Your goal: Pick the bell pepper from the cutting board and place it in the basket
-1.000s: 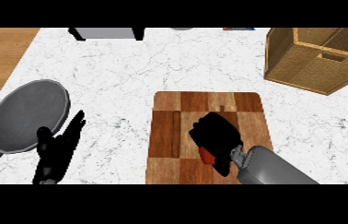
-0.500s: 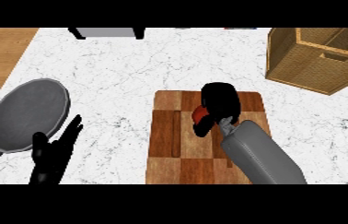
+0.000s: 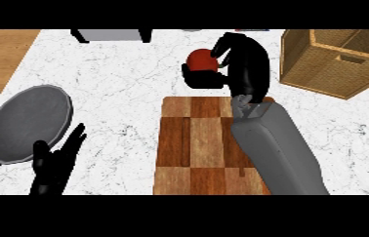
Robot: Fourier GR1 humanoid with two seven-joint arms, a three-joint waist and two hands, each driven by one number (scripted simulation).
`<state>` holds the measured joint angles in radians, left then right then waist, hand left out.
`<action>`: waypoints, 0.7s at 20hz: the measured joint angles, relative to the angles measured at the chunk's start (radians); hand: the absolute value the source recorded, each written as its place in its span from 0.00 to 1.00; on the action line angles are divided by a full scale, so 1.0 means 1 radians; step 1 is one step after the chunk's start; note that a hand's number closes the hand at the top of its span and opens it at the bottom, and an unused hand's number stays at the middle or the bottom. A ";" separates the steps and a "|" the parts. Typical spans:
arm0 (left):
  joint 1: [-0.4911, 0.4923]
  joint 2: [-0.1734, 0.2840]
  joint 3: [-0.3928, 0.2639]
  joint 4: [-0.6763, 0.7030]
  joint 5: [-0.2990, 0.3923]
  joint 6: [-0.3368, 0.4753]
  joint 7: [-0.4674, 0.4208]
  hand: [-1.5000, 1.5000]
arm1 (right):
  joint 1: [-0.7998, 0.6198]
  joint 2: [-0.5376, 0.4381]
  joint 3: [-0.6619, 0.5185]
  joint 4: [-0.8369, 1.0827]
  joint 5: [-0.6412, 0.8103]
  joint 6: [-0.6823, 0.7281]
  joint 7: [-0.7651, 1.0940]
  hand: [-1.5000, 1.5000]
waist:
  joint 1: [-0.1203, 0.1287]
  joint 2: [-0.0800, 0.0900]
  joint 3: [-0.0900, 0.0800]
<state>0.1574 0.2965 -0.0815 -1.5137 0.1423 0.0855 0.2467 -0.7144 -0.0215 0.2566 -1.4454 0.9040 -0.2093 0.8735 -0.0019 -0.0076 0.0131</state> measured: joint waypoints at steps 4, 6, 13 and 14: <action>0.000 -0.006 0.004 0.003 -0.002 -0.002 -0.006 0.50 | -0.092 -0.016 -0.089 -0.047 0.030 -0.023 0.062 1.00 | 0.001 -0.001 0.000; -0.004 -0.005 0.008 0.012 0.002 -0.011 -0.003 0.50 | -0.148 -0.047 -0.134 -0.060 0.043 0.004 0.095 1.00 | -0.001 -0.002 0.002; -0.004 -0.020 0.007 0.010 -0.021 -0.002 -0.013 0.50 | -0.287 -0.175 -0.291 -0.056 0.026 0.081 0.140 1.00 | 0.003 -0.002 0.001; -0.005 -0.017 0.009 0.007 -0.017 -0.008 -0.006 0.50 | -0.298 -0.192 -0.308 -0.047 0.021 0.088 0.140 1.00 | 0.004 -0.001 0.000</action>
<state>0.1523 0.2796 -0.0724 -1.5063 0.1250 0.0778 0.2411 -1.0126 -0.2138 -0.0512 -1.4926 0.9254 -0.1213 1.0133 0.0019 -0.0087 0.0134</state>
